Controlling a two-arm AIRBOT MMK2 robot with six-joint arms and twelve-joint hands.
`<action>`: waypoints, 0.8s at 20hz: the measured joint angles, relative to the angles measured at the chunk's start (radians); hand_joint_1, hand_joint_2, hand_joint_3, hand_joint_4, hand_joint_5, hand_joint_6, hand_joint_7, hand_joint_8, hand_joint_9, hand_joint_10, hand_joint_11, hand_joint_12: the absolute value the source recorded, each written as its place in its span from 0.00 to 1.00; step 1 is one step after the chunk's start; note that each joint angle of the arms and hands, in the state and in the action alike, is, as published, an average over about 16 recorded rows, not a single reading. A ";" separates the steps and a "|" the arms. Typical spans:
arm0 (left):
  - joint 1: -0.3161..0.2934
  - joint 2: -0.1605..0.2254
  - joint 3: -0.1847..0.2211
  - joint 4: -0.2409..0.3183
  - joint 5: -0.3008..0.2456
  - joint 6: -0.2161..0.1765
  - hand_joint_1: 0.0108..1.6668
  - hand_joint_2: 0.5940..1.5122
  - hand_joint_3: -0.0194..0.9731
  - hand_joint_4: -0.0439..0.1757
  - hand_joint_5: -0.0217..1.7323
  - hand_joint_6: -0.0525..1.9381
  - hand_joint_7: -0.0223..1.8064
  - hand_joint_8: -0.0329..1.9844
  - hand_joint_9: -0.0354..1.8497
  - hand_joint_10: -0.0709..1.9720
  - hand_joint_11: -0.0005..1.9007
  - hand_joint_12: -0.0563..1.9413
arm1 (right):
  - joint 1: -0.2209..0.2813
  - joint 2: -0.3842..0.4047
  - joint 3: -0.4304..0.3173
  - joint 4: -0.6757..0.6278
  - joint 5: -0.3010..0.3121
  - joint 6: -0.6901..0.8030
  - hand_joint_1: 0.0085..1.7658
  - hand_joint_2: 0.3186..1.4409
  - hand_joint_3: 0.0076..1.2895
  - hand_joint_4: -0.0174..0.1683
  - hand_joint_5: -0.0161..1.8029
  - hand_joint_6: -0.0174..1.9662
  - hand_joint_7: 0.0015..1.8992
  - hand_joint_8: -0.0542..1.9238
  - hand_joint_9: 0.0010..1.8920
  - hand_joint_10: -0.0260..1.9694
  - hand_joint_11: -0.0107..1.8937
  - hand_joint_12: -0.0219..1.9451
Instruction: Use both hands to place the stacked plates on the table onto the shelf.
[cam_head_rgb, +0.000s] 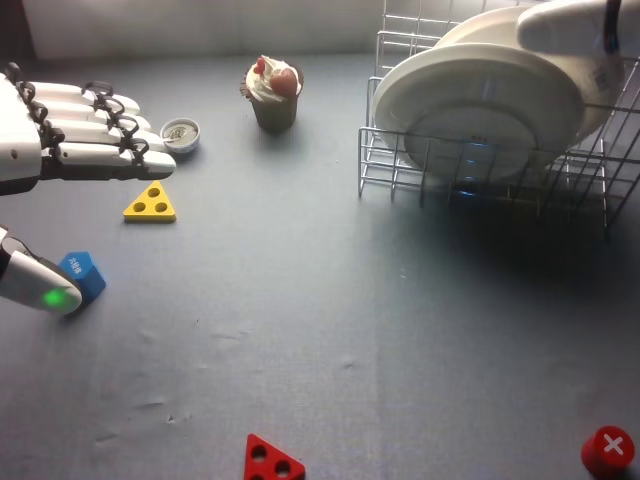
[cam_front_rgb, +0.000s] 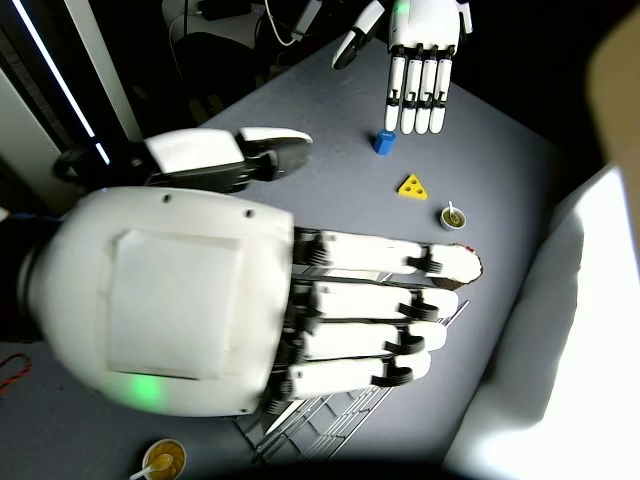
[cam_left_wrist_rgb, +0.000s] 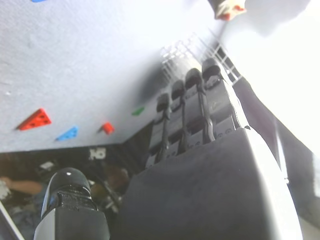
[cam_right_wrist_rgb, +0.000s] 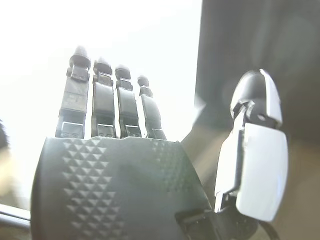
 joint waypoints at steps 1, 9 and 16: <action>0.001 0.000 0.000 0.000 0.000 0.000 0.01 0.43 0.01 0.22 0.06 0.04 0.08 0.02 0.08 0.04 0.06 0.03 | -0.011 0.021 -0.021 -0.008 0.028 -0.062 0.25 0.55 0.00 0.18 0.11 0.01 0.12 0.03 0.14 0.01 0.17 0.01; 0.004 0.000 -0.001 0.000 0.000 0.000 0.02 0.43 0.01 0.22 0.06 0.04 0.08 0.02 0.08 0.04 0.07 0.04 | -0.157 0.210 -0.197 -0.025 0.195 -0.432 0.12 0.56 0.00 0.11 0.06 0.01 0.07 0.03 0.09 0.01 0.11 0.01; 0.005 0.000 -0.004 0.000 0.000 0.000 0.02 0.43 0.01 0.22 0.06 0.04 0.08 0.02 0.08 0.04 0.07 0.04 | -0.280 0.323 -0.288 -0.009 0.216 -0.476 0.09 0.58 0.00 0.11 0.07 0.01 0.08 0.03 0.10 0.02 0.11 0.01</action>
